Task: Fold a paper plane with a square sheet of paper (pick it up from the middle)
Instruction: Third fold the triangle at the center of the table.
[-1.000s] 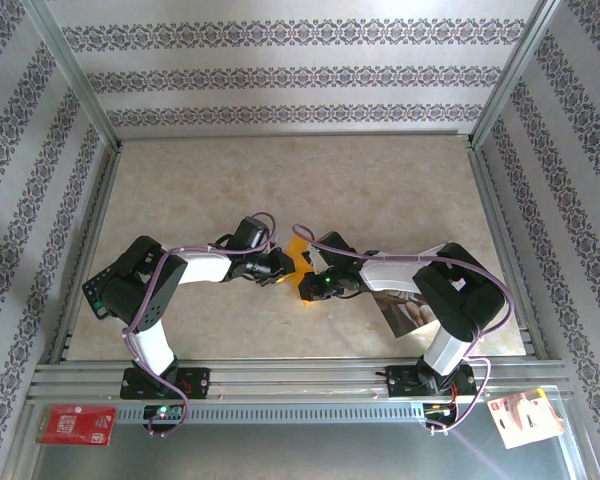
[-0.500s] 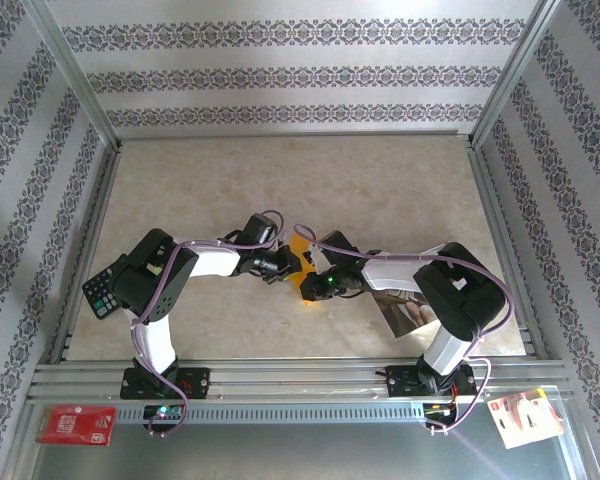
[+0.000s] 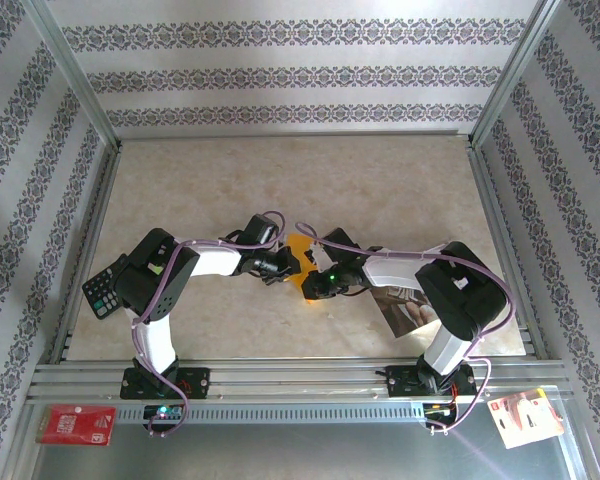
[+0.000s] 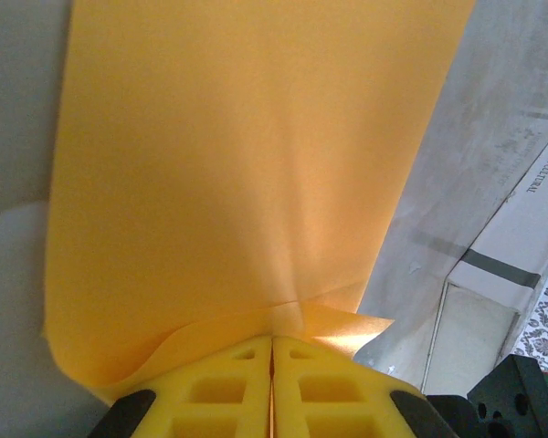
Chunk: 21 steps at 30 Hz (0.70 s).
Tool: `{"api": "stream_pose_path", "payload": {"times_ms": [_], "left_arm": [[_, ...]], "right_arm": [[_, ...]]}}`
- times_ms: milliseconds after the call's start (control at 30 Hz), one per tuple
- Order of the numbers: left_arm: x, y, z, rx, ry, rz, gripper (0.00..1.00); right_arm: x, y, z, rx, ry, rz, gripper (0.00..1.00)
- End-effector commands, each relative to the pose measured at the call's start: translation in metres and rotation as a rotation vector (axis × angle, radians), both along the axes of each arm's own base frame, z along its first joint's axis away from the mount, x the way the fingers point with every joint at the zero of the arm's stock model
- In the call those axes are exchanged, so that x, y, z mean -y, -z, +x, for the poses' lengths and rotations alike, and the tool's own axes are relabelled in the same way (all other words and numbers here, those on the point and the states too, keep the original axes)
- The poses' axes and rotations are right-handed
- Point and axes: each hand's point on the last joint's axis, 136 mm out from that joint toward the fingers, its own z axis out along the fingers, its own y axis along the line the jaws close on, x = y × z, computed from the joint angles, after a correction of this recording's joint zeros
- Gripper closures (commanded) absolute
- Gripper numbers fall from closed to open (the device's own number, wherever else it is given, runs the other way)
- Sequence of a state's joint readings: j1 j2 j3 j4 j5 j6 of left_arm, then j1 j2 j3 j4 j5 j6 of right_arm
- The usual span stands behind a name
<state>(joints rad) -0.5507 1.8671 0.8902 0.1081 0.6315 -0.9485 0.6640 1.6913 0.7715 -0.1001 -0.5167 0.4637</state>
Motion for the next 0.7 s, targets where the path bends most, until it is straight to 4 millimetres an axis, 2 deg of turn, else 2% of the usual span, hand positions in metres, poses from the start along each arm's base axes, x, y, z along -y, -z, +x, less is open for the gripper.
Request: {"api": "stream_pose_path", "payload": {"times_ms": [0,133,300,433,667], "left_arm": [[-0.023,0.043,-0.022,-0.088,-0.005,0.142,0.92],[-0.024,0.046,-0.024,-0.095,-0.002,0.148,0.92],[-0.024,0.047,-0.025,-0.095,0.000,0.150,0.93],[-0.025,0.049,-0.025,-0.096,0.000,0.154,0.93],[-0.028,0.053,-0.029,-0.103,0.002,0.171,0.93]], "right_arm": [[-0.010,-0.018,-0.002,-0.005,-0.008,0.032,0.87],[-0.017,-0.019,-0.002,-0.004,-0.020,0.034,0.87],[-0.019,-0.010,0.000,-0.015,-0.027,0.019,0.87],[-0.007,0.007,-0.005,-0.047,-0.011,-0.020,0.89],[0.015,0.028,-0.030,-0.112,0.012,-0.073,0.93]]}}
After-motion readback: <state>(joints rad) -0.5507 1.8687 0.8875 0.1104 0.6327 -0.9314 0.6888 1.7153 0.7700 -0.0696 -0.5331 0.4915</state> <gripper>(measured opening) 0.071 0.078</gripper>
